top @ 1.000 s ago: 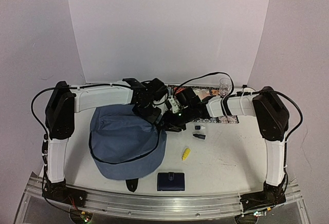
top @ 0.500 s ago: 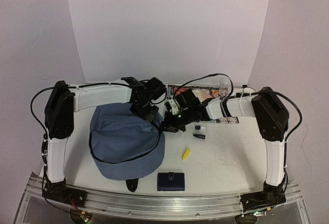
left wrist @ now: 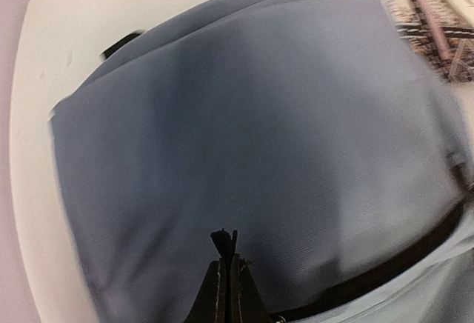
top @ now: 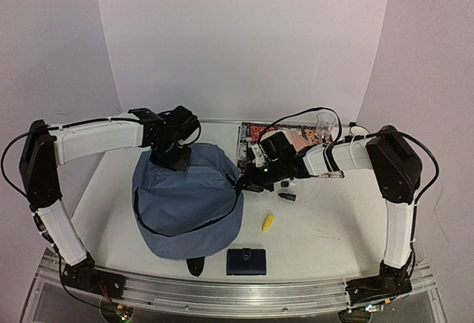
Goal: Pack the student bag
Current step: Unzip the lower front pocket of the student bag, then adjust the student bag at the center of the board.
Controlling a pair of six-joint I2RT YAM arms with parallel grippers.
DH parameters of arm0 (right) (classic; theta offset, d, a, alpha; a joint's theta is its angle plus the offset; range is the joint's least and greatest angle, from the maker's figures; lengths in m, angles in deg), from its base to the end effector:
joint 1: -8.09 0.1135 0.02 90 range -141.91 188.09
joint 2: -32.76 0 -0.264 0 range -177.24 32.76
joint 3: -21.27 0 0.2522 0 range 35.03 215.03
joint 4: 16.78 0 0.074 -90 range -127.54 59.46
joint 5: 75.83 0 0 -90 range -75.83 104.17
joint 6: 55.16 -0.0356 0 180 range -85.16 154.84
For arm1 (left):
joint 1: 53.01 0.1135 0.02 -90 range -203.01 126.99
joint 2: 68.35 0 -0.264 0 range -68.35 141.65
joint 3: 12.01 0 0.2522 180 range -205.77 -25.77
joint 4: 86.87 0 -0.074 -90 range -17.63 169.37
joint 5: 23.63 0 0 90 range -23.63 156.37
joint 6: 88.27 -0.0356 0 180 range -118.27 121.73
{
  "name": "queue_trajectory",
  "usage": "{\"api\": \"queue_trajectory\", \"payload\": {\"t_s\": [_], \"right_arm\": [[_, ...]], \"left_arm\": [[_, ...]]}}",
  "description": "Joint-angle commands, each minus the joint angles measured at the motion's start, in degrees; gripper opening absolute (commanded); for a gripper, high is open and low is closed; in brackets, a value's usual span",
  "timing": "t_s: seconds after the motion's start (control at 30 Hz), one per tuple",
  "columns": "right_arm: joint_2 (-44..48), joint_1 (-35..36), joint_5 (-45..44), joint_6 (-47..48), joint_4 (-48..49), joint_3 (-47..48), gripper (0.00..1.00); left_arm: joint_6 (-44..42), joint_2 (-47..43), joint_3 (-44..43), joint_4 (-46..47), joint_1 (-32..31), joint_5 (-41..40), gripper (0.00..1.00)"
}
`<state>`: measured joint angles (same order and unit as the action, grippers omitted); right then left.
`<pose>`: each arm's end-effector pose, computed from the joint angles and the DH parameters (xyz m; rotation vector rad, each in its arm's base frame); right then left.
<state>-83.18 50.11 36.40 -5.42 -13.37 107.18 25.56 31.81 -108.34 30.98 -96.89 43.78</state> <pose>0.3249 0.3109 0.1768 -0.3058 2.2339 1.2403 0.2702 -0.2409 0.2589 0.3407 2.5565 0.1220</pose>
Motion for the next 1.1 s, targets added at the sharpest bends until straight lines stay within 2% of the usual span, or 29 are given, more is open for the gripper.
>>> {"api": "queue_trajectory", "payload": {"t_s": [0.0,0.2,0.27,0.37,0.6,0.7,0.77,0.9,1.07], "right_arm": [[2.99,-3.91,-4.52,1.50,-5.46,-1.63,0.00],[1.54,-5.36,-3.50,3.58,-5.61,1.20,0.00],[0.46,-5.63,-2.61,5.27,-5.70,3.40,0.00],[-1.88,-5.63,-1.21,7.91,-6.26,7.34,0.00],[-6.43,-6.82,0.17,14.71,-10.00,16.39,0.00],[-6.67,-6.93,0.90,18.25,-12.40,19.30,0.01],[-5.02,-6.90,1.28,20.00,-13.68,19.25,0.14],[1.91,-6.92,0.75,24.02,-16.26,15.25,0.38],[12.76,-6.67,-2.21,29.63,-22.69,5.24,0.67]], "left_arm": [[4.16,-8.94,8.58,-0.68,4.64,-4.22,0.00],[8.86,-20.04,20.68,-0.83,9.61,-2.67,0.00],[9.44,-22.07,22.81,-0.71,9.78,0.19,0.00],[9.67,-23.82,25.85,0.86,9.63,9.28,0.00],[14.84,-31.67,29.96,7.06,4.90,22.08,0.01],[16.14,-34.16,30.59,7.99,2.93,21.94,0.09],[14.52,-35.23,29.91,7.86,2.92,18.88,0.19],[7.66,-34.72,25.48,7.74,2.92,12.36,0.46],[1.21,-30.92,20.59,7.98,3.17,7.22,0.69]]}}
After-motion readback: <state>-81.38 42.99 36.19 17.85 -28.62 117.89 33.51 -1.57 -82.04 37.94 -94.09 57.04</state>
